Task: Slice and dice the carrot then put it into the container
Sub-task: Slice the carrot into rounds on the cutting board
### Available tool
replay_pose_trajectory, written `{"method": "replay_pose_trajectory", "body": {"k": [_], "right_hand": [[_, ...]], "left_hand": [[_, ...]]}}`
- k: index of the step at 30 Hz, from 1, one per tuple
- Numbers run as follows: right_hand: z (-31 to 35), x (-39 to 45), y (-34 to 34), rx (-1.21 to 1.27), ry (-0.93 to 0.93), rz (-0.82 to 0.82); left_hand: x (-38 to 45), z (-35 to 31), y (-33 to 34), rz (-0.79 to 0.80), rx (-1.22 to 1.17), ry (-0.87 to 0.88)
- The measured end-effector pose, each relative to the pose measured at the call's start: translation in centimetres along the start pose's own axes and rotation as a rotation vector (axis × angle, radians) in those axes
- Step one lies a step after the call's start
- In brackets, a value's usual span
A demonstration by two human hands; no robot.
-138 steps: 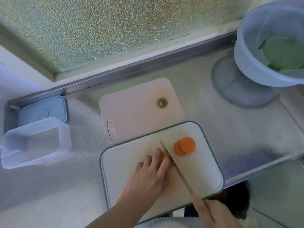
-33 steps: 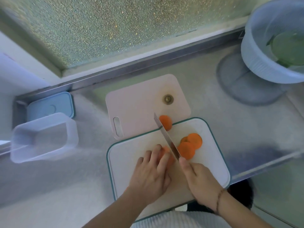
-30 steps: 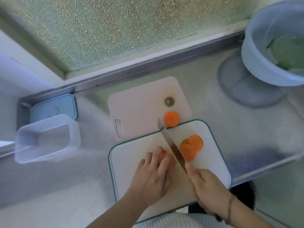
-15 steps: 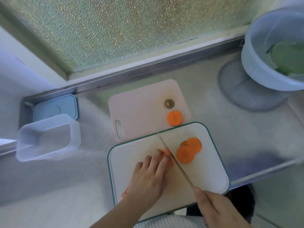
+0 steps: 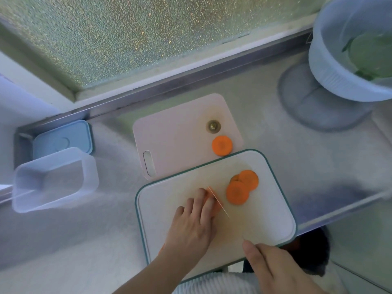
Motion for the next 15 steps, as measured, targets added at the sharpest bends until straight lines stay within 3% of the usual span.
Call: {"method": "replay_pose_trajectory", "body": {"k": [2,8,10,12,13,14,15], "right_hand": [[2.2,1.4,0.2,0.232,-0.071,0.028],[4.9,6.9,-0.3,0.378,-0.177,0.131],[4.5,6.4,-0.1,0.404,-0.154,0.203],[2.2,3.6,1.1,0.276,-0.219,0.146],[1.8,2.6,-0.1,0.287,-0.076,0.229],[1.3,1.4,-0.3,0.137,0.028,0.153],[0.3,0.9,0.1,0.092,0.120,0.192]], "left_hand": [[0.0,0.0,0.0,-0.007,0.013,0.015],[0.0,0.0,0.2,0.009,0.057,0.034],[0.1,0.2,0.1,0.006,0.045,0.028],[0.1,0.2,-0.1,0.004,0.026,0.013],[0.1,0.1,-0.1,0.008,0.019,0.013],[0.1,0.2,-0.1,0.018,0.020,0.017],[0.1,0.1,-0.1,0.025,0.025,0.023]]}}
Point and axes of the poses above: each hand's wrist, its own x-axis towards the middle knuckle, its own y-axis out of the palm, z = x × y, the point moved 1 cm from there along x, towards the middle knuckle, and after that the axes turned 14 degrees about -x, right-handed, at the moved point
